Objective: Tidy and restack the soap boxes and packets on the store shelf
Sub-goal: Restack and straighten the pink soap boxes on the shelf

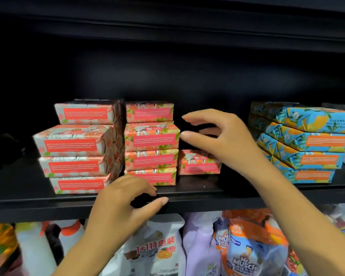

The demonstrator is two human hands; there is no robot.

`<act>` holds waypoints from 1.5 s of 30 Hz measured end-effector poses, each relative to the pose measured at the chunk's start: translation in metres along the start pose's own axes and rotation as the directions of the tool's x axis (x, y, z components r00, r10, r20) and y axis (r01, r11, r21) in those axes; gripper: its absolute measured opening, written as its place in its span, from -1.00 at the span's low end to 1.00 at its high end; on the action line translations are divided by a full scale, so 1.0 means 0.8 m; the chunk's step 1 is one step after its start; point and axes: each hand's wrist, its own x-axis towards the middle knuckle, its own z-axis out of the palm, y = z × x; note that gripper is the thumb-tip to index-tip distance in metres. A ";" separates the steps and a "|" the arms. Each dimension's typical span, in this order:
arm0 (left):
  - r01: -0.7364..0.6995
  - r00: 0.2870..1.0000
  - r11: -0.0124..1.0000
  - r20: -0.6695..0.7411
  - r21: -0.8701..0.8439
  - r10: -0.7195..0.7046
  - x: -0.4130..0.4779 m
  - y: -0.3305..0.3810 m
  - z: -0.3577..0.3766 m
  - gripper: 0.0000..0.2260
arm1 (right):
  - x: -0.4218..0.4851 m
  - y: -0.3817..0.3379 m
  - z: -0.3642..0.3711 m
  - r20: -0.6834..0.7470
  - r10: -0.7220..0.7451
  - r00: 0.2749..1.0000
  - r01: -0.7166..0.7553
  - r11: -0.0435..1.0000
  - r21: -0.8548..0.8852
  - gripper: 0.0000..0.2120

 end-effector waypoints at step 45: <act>0.103 0.990 0.910 0.046 0.402 -0.133 0.097 0.013 -0.008 -0.36 | -0.083 0.055 -0.041 -0.226 0.141 0.964 -0.179 0.971 -0.157 -0.32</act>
